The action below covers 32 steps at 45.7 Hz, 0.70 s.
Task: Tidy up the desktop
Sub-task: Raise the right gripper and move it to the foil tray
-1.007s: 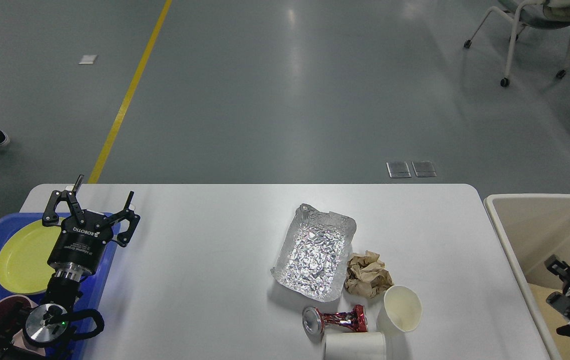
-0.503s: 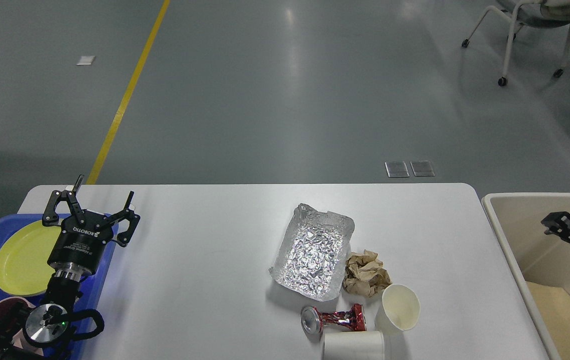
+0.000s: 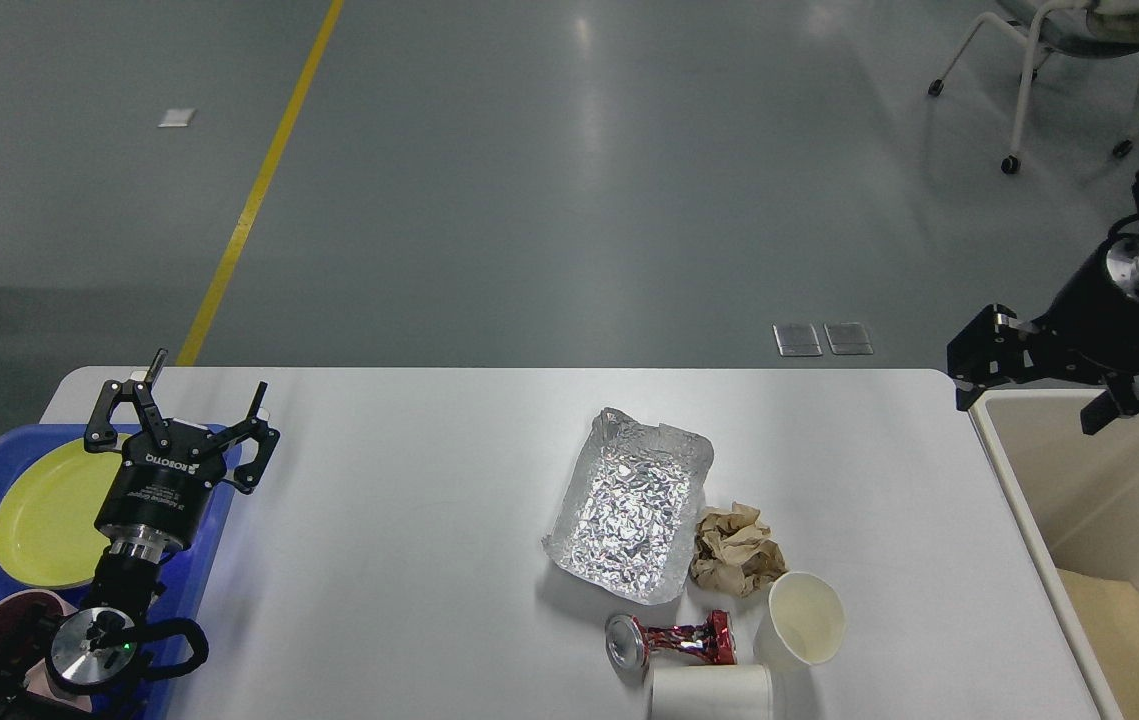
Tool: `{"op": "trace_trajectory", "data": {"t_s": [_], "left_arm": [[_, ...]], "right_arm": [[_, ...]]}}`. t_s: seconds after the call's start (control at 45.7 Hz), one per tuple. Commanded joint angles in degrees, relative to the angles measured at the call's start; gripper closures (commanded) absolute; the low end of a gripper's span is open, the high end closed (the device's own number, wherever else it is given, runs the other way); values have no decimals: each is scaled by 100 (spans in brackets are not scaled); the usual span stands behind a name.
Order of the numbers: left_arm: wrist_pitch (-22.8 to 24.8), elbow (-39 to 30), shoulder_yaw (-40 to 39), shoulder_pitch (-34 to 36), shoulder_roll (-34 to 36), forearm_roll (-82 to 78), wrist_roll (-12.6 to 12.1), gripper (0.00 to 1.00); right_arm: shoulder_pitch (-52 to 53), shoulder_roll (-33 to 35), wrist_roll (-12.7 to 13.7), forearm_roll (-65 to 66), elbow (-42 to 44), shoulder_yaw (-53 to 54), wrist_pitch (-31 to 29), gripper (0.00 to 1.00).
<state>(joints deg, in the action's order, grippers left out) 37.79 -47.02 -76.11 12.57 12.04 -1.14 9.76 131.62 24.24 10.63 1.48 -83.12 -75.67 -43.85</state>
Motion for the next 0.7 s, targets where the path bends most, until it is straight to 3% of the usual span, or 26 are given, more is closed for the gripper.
{"op": "trace_trajectory", "data": {"t_s": [0.0, 0.241, 0.678], "left_arm": [[0, 0, 0, -9, -8, 0, 0, 4], [0, 0, 0, -9, 1, 0, 0, 4], [0, 0, 0, 0, 1, 0, 0, 4]], "right_arm": [[961, -481, -26, -358, -845, -123, 8, 0], [1349, -1123, -87, -728, -1285, -212, 166, 0], [1068, -1273, -166, -719, -1391, -124, 184, 0]]}}
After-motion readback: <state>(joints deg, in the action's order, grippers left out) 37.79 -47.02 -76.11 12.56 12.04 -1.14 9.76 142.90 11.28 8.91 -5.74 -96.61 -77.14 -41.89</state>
